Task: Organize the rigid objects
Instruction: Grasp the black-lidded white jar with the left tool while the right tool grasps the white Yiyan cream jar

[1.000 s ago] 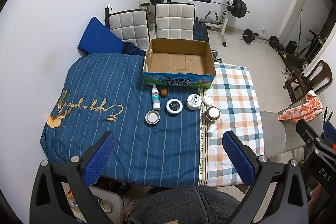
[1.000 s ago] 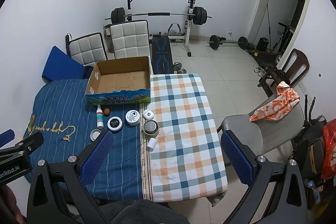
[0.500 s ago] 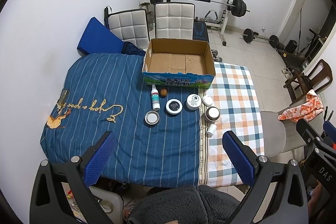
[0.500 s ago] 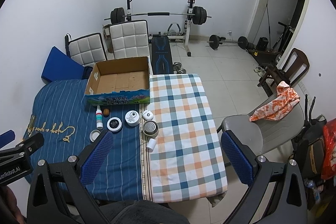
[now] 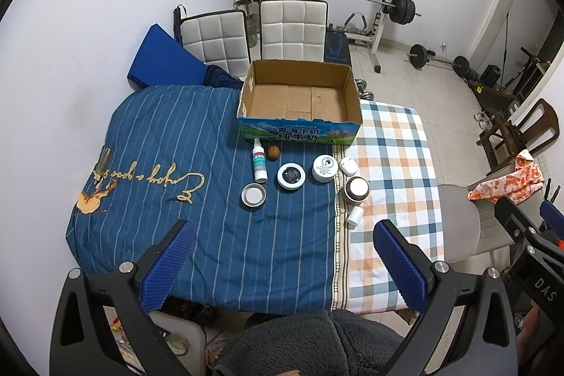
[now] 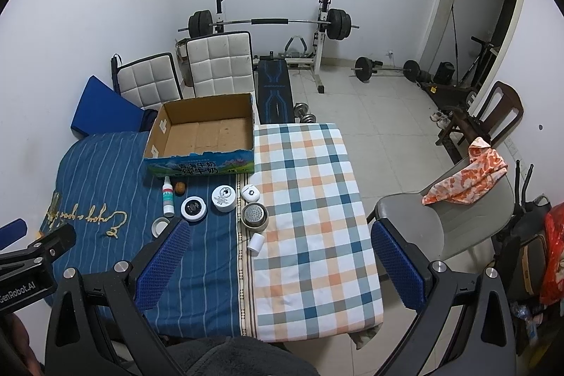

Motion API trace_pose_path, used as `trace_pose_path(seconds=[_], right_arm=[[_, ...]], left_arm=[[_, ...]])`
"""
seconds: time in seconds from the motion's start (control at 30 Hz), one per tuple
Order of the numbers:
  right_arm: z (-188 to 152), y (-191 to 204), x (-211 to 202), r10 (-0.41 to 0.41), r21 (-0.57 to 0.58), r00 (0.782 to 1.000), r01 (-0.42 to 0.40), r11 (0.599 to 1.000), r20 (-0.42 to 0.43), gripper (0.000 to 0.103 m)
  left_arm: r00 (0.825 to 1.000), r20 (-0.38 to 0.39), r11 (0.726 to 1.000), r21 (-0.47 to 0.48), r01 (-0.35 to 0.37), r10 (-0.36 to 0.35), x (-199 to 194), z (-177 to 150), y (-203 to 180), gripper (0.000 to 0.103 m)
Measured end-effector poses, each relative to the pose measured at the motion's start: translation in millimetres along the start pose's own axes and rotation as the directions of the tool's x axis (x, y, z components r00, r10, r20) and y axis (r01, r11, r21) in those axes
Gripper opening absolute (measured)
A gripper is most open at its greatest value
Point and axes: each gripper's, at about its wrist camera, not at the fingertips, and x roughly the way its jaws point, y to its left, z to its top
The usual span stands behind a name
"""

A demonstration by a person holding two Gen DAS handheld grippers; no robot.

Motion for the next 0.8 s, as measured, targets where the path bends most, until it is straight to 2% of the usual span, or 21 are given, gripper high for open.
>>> trace_pose_path(seconds=[0.17, 0.3, 0.43, 0.53, 0.57, 0.7, 0.8], right_arm=[[4, -3, 44, 0.020, 0.007, 0.997, -0.020, 1.000, -0.070, 0.103], [7, -4, 114, 0.031, 0.008, 0.983, -0.030, 1.000, -0.183, 0.103], [3, 2, 210, 0.058, -0.001, 0.944, -0.062, 0.998, -0.326, 0.103], [0, 21, 280, 0.087, -0.029, 0.914, -0.107, 0.994, -0.397, 0.103], [-1, 29, 299, 0.088, -0.038, 0.905, -0.114, 0.993, -0.417, 0.103], [-3, 69, 377, 0.156, -0.031, 0.857, -0.197, 0.980, -0.490, 0.103], [-4, 96, 433, 0.159, -0.012, 0.830, -0.196, 0.981, -0.535, 0.101]], left_arm=[[0.998, -0.048, 0.999, -0.027, -0.040, 0.039, 41, 15, 9, 0.103], [0.990, -0.109, 0.995, -0.050, -0.090, 0.084, 97, 29, 27, 0.103], [0.973, -0.199, 0.991, -0.043, -0.126, 0.116, 167, 38, 41, 0.103], [0.947, -0.289, 0.986, -0.048, -0.161, 0.141, 231, 43, 54, 0.103], [0.939, -0.313, 0.985, -0.055, -0.166, 0.141, 247, 45, 57, 0.103], [0.928, -0.357, 0.985, -0.087, -0.150, 0.110, 307, 54, 64, 0.103], [0.910, -0.407, 0.985, -0.101, -0.139, 0.087, 350, 58, 67, 0.103]])
